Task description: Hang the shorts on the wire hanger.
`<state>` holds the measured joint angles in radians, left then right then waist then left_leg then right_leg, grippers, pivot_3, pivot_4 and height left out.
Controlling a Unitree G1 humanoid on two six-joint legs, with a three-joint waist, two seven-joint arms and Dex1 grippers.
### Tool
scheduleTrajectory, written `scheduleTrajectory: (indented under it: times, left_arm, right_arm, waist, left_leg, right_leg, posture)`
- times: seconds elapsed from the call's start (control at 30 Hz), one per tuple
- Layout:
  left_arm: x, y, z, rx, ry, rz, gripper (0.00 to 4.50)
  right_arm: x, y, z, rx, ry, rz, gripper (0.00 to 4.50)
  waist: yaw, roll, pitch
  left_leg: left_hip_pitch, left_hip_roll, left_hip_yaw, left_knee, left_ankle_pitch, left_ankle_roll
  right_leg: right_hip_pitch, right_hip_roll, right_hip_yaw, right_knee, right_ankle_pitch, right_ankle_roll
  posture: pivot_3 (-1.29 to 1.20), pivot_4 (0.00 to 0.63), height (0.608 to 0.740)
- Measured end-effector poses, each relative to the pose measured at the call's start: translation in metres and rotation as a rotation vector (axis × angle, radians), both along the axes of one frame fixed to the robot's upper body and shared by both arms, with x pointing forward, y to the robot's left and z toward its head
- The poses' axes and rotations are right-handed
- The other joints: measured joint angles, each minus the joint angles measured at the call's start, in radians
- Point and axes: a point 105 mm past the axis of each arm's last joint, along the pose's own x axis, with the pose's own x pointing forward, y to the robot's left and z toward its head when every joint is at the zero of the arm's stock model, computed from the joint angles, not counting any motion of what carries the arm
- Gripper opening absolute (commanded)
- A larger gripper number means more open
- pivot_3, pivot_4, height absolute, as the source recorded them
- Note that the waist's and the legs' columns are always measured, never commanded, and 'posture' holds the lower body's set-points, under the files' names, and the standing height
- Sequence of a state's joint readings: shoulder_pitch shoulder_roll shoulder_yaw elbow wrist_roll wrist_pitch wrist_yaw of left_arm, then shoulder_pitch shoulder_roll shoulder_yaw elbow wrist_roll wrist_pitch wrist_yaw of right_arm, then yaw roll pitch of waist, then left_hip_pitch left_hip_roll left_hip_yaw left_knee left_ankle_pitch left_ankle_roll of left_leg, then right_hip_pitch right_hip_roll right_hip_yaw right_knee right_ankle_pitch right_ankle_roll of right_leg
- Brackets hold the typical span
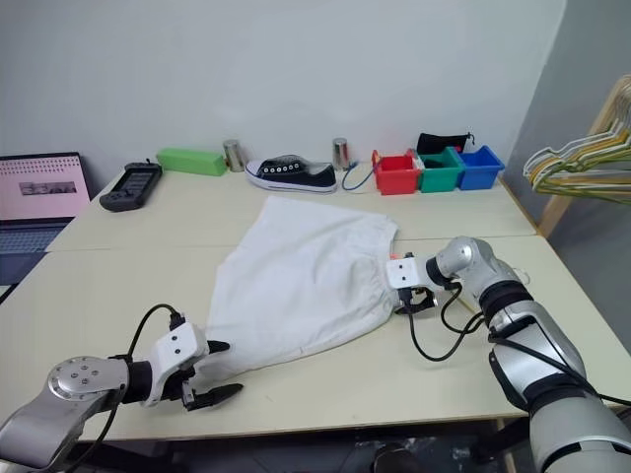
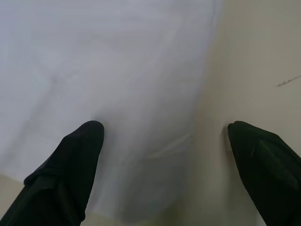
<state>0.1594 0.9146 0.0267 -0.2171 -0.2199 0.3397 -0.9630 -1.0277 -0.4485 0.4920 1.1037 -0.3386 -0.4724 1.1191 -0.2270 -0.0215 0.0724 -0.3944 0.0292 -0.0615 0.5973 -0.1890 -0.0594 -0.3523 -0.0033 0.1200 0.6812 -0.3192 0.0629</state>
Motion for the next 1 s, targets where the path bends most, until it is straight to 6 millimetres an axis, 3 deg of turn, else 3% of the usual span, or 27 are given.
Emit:
scheduleTrajectory:
  times: [0.53,0.63,0.77,1.0]
  left_arm:
    - [0.012,0.010,-0.004,0.010,-0.019,-0.015,0.57]
    - [0.013,0.013,-0.004,0.023,-0.023,-0.025,0.02]
    - [0.009,0.024,-0.001,0.065,0.002,-0.037,0.02]
    - [-0.018,0.043,0.003,0.122,0.123,-0.093,0.02]
  right_arm:
    - [-0.002,0.001,-0.007,-0.010,0.045,-0.003,0.10]
    - [-0.005,0.001,-0.008,0.001,0.060,0.003,0.00]
    - [-0.020,0.000,-0.011,0.017,0.123,0.063,0.00]
    - [-0.080,0.000,-0.016,0.067,0.321,0.150,0.00]
  waist:
    - [0.000,0.001,0.000]
    - [-0.001,0.001,0.000]
    - [0.000,0.001,-0.001]
    - [0.008,0.003,-0.001]
  left_leg:
    - [0.003,0.000,-0.003,0.003,0.000,0.000]
    - [0.003,0.000,-0.003,0.003,0.000,0.000]
    - [0.002,0.000,-0.004,0.003,0.000,0.000]
    - [-0.001,0.000,-0.009,0.003,0.000,0.000]
  right_leg:
    - [0.004,0.000,-0.002,0.001,0.000,0.004]
    - [0.004,0.000,-0.002,0.001,0.000,0.004]
    - [0.004,0.001,-0.002,0.001,0.000,0.004]
    - [0.003,0.000,-0.007,0.001,-0.002,0.000]
  posture:
    - [-0.11,0.000,0.740]
    - [-0.11,0.000,0.740]
    - [-0.10,0.000,0.740]
    - [-0.11,0.000,0.740]
